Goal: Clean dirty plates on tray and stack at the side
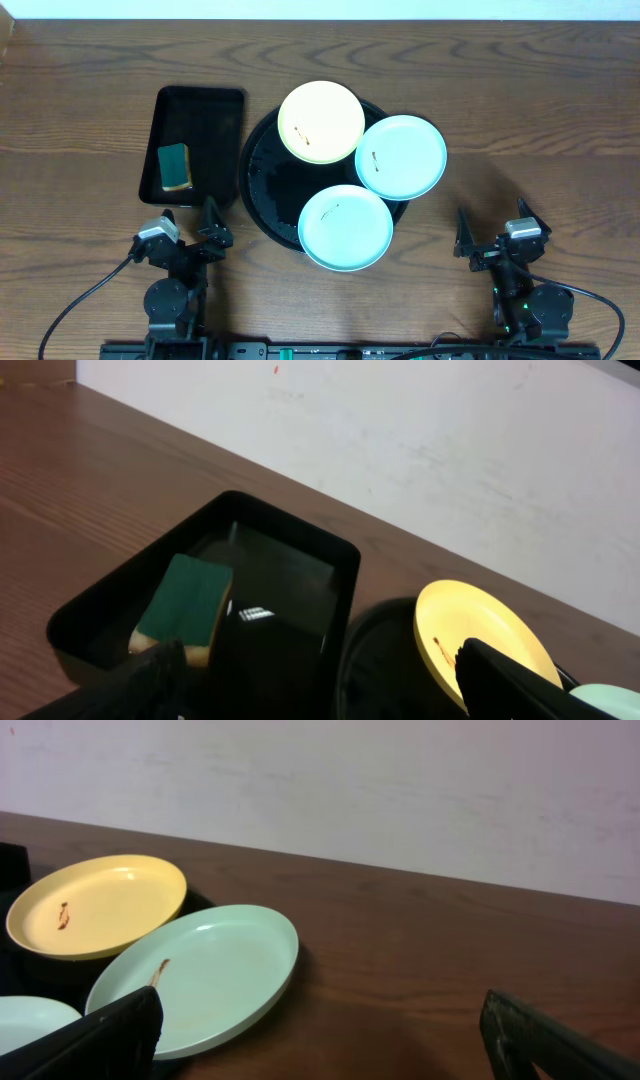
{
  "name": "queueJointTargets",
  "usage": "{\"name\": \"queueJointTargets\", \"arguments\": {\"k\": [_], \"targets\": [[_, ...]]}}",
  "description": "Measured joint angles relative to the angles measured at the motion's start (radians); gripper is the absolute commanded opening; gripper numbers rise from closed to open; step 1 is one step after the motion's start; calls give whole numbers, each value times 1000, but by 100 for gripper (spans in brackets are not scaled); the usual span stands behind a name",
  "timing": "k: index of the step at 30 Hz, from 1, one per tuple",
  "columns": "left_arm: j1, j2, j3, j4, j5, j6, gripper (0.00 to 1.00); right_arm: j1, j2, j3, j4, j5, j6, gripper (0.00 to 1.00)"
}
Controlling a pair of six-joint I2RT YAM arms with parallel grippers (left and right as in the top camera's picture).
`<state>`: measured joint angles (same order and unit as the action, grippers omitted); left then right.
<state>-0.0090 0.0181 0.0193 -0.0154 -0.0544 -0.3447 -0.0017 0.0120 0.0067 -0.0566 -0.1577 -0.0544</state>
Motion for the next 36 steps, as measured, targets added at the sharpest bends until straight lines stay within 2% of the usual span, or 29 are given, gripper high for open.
{"name": "queueJointTargets", "arguments": {"k": [8, 14, 18, 22, 26, 27, 28, 36], "targets": [[0, 3, 5, -9, -11, -3, 86, 0, 0, 0, 0, 0, 0, 99], [0, 44, 195, -303, -14, -41, 86, 0, 1, 0, 0, 0, 0, 99], [0, 179, 479, -526, -31, -48, 86, 0, 1, 0, 0, 0, 0, 99], [0, 432, 831, -767, -35, -21, 86, 0, 1, 0, 1, 0, 0, 99], [0, 676, 1108, -893, -35, 7, 86, 0, 1, 0, 0, 0, 0, 99], [0, 719, 1150, -898, -35, 10, 86, 0, 1, 0, 0, 0, 0, 99], [0, 760, 1185, -899, -35, 12, 98, 0, 1, 0, 0, 0, 0, 99], [0, 939, 1237, -873, 10, 27, 98, 0, 1, 0, 0, 0, -1, 99]]}}
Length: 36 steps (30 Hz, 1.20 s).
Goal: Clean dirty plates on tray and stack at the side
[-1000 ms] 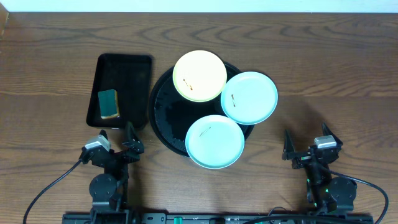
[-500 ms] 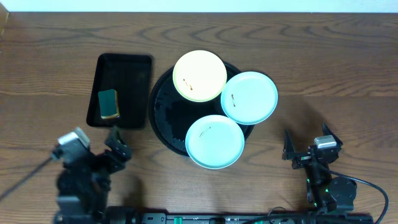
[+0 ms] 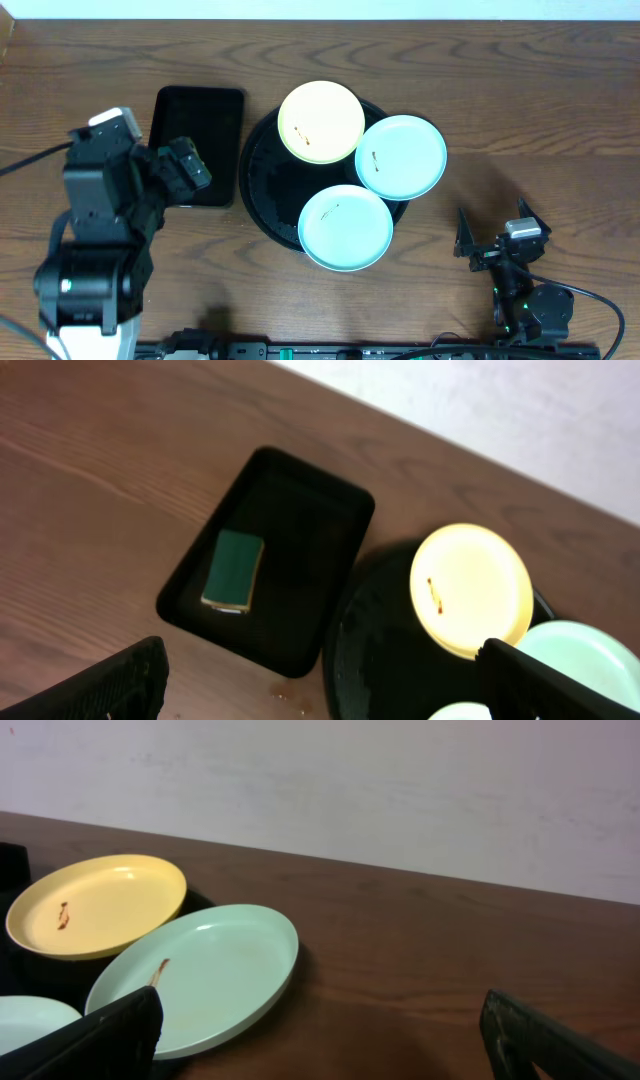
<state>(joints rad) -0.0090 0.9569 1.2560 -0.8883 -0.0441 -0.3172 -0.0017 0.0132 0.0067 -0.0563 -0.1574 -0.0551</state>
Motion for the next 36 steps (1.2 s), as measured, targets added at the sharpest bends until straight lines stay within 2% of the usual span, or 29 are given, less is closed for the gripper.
{"name": "queueJointTargets", "arguments": {"k": [7, 10, 13, 17, 20, 22, 24, 27, 29, 33, 36], "targets": [[0, 37, 0, -5, 20, 0, 98, 0, 0, 3, 20, -63, 58, 99], [0, 36, 0, 4, 20, 0, 98, 0, 20, 34, -63, -92, 140, 99], [0, 44, 0, 11, 21, 0, 98, 0, 113, 145, -154, -110, 193, 99], [0, 71, 0, -13, 24, 0, 98, 0, 367, 465, -352, -123, 210, 99], [0, 85, 0, -23, 24, 0, 98, 0, 618, 788, -624, -137, 189, 99], [0, 89, 1, -22, 25, 0, 98, 0, 806, 1021, -870, -152, 166, 99], [0, 89, 1, -22, 27, 0, 98, 0, 960, 1203, -1027, -161, 152, 99], [0, 89, 1, -22, 31, 0, 98, 0, 1188, 1435, -1151, -195, 160, 99], [0, 89, 1, -23, 31, 0, 98, 0, 1291, 1529, -1221, -246, 169, 99], [0, 89, 1, -32, 31, 0, 98, 0, 1422, 1599, -1256, -373, 213, 74], [0, 89, 1, -51, 31, 0, 98, 6, 1468, 1598, -1281, -364, 288, 66]]}}
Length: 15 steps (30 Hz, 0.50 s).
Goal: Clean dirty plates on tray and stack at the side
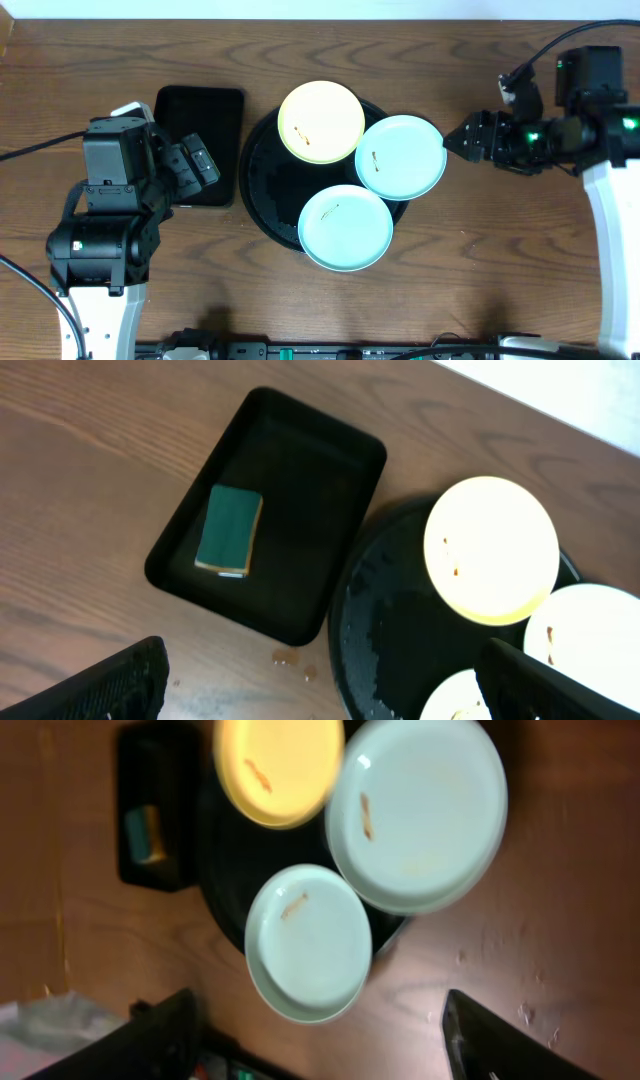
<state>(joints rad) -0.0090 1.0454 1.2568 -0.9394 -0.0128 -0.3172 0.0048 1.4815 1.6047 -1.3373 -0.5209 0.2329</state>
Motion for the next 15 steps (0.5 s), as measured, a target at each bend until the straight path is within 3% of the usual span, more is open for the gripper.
{"name": "queueJointTargets", "arguments": {"k": [2, 9, 15], "targets": [[0, 0, 0, -3, 0, 0, 98, 33, 13, -20, 2, 50, 56, 59], [0, 0, 0, -6, 1, 0, 98, 351, 14, -189, 27, 252, 198, 56], [0, 0, 0, -26, 6, 0, 98, 512, 14, -365, 142, 353, 348, 48]]}}
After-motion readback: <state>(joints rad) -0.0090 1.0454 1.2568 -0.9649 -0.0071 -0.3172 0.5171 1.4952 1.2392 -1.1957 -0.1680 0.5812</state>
